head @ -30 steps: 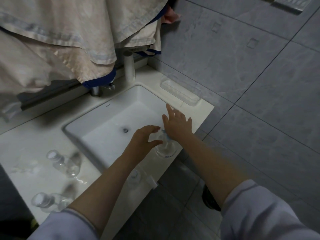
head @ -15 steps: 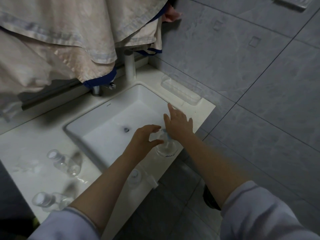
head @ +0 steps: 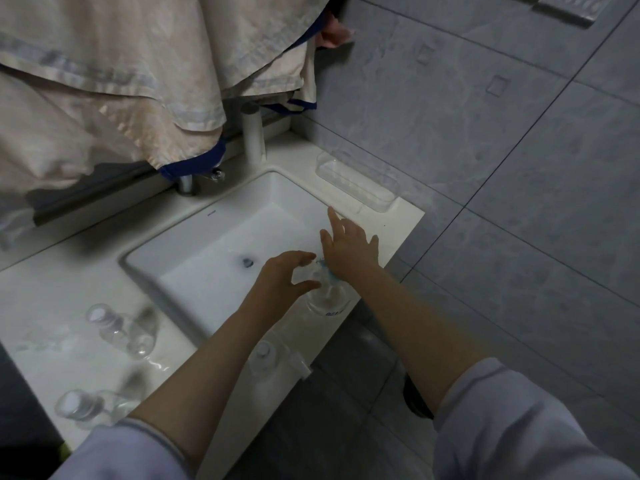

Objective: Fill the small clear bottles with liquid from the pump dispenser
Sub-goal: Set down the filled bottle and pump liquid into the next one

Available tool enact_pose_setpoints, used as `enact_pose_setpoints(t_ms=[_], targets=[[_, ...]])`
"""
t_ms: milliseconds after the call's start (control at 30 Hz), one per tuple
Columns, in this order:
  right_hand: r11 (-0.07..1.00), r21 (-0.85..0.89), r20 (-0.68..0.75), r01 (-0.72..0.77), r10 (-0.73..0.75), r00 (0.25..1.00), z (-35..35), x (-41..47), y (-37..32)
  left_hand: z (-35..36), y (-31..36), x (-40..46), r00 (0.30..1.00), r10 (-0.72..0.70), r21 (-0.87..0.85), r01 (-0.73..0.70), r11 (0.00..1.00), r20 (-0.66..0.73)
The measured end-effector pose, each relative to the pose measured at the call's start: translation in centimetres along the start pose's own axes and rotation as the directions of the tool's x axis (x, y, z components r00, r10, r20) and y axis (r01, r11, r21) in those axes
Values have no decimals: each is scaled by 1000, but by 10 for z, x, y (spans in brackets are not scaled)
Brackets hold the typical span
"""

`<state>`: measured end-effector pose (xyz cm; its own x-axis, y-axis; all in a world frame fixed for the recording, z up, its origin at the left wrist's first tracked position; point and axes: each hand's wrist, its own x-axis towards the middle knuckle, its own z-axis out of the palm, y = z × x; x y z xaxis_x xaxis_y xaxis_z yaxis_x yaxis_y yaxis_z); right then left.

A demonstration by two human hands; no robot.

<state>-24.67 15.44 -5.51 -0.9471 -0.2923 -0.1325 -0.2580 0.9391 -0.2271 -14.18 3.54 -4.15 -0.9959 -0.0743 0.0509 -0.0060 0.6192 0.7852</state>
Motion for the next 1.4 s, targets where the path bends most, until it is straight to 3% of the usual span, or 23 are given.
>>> enact_pose_setpoints(t_ms=[233, 567, 800, 1000, 1267, 1400], targets=[[997, -56, -106, 56, -61, 993, -11, 4, 0, -3, 1, 0, 1000, -25, -56, 26, 998, 17], [1000, 1, -45, 9, -9, 999, 8, 4, 3, -1, 1, -4, 1000, 8, -39, -9, 999, -11], [997, -48, -181, 59, -66, 981, -7, 8, 2, -6, -1, 1, 999, -36, -108, 38, 993, 27], [1000, 15, -71, 3, -2, 997, 10, 4, 3, -5, 1, -3, 995, -72, -86, 78, 993, 68], [985, -156, -296, 79, -123, 947, 0, 3, 0, -10, 15, 2, 993, -64, 85, 55, 995, 101], [995, -86, -254, 59, -79, 964, 7, 4, 2, -10, 15, 0, 990, -56, -48, 63, 997, 128]])
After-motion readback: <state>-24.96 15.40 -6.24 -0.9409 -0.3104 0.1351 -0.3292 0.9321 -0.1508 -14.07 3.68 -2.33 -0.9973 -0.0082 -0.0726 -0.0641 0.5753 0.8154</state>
